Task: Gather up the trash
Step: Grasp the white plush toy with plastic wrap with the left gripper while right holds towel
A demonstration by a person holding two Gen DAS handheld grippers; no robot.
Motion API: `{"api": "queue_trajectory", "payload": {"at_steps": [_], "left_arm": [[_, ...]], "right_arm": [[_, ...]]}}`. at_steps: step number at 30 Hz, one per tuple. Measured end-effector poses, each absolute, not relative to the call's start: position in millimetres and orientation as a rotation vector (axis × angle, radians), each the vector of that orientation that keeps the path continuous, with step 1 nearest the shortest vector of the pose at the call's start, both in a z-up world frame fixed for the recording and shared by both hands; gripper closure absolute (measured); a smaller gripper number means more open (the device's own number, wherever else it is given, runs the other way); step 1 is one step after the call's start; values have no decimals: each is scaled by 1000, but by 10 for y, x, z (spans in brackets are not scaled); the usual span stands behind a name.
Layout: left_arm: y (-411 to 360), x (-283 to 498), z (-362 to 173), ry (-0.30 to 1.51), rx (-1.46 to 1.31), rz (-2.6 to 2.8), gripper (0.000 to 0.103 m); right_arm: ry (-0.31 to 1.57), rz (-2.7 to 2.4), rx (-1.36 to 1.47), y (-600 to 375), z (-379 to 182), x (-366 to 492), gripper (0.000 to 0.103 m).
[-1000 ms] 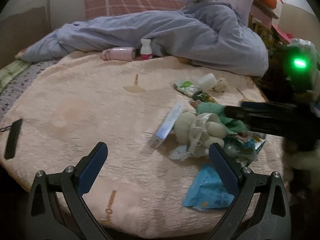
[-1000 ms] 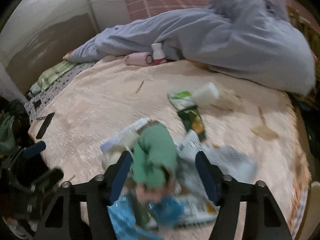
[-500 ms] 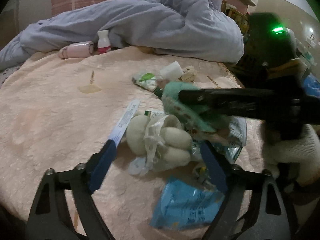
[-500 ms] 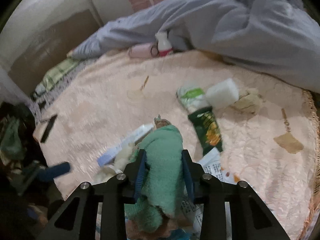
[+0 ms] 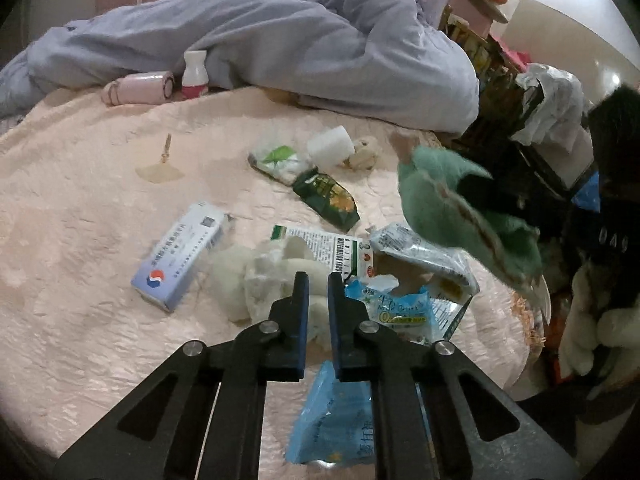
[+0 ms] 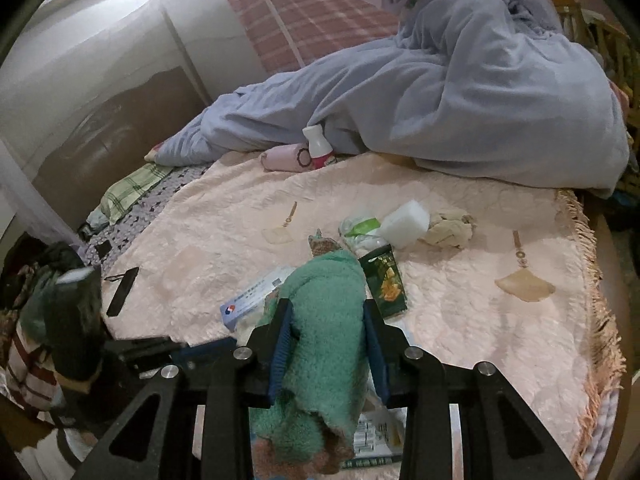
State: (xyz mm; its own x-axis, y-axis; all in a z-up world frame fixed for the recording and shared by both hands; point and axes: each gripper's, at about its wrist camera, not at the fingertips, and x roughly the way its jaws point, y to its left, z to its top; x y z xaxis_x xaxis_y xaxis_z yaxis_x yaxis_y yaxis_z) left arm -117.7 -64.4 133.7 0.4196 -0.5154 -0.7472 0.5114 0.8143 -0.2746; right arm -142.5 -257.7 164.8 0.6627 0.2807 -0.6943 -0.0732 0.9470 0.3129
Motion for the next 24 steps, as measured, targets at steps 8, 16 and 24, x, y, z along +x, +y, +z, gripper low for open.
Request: {"api": "queue_trajectory", "payload": {"at_steps": [8, 16, 24], "left_arm": [[-482, -967, 1265, 1020, -180, -547, 85], [-478, -717, 1001, 1109, -368, -433, 51], [-652, -630, 693, 1206, -371, -418, 46]], "right_arm": [[841, 194, 279, -2612, 1547, -1629, 69], [856, 213, 273, -2586, 1473, -1720, 69], [863, 213, 304, -2671, 1418, -1729, 69]]}}
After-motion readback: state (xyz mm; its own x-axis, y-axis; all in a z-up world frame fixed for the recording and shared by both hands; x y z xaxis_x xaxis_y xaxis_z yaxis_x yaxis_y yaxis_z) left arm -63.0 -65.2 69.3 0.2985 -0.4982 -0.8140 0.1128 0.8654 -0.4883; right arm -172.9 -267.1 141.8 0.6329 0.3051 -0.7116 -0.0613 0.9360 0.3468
